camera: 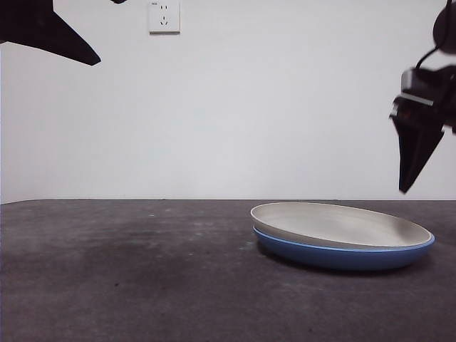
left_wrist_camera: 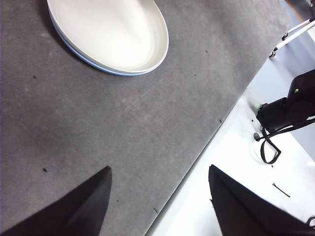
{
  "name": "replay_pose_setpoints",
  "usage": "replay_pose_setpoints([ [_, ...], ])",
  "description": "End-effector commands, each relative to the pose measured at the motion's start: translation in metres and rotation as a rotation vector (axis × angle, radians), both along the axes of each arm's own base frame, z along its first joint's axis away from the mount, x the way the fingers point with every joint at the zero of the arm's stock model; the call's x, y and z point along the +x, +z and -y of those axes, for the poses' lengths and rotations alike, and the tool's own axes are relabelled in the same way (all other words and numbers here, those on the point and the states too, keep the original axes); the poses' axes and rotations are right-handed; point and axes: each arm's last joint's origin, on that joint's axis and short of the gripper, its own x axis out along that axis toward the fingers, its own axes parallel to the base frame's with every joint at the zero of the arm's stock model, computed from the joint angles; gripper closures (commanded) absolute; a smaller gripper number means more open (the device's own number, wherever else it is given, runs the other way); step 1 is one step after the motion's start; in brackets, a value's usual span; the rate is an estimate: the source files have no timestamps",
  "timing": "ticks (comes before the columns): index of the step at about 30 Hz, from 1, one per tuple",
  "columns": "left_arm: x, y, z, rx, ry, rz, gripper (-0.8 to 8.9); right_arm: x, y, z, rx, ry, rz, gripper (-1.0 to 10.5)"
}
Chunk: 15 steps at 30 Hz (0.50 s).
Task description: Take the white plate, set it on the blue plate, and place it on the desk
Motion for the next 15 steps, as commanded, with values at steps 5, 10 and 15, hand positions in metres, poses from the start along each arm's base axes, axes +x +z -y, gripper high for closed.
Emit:
replay_pose_setpoints([
  [5, 0.001, 0.002, 0.002, -0.006, -0.018, 0.013, 5.06, 0.016, -0.023, -0.001, -0.003, 0.012, -0.029, 6.4],
  [10, 0.001, 0.002, 0.002, -0.007, -0.018, 0.015, 5.05, 0.022, -0.032, -0.002, 0.013, 0.014, -0.037, 6.9],
  [15, 0.001, 0.002, 0.002, -0.007, -0.018, 0.015, 5.06, 0.026, -0.04, -0.003, 0.017, 0.013, -0.051, 6.9],
])
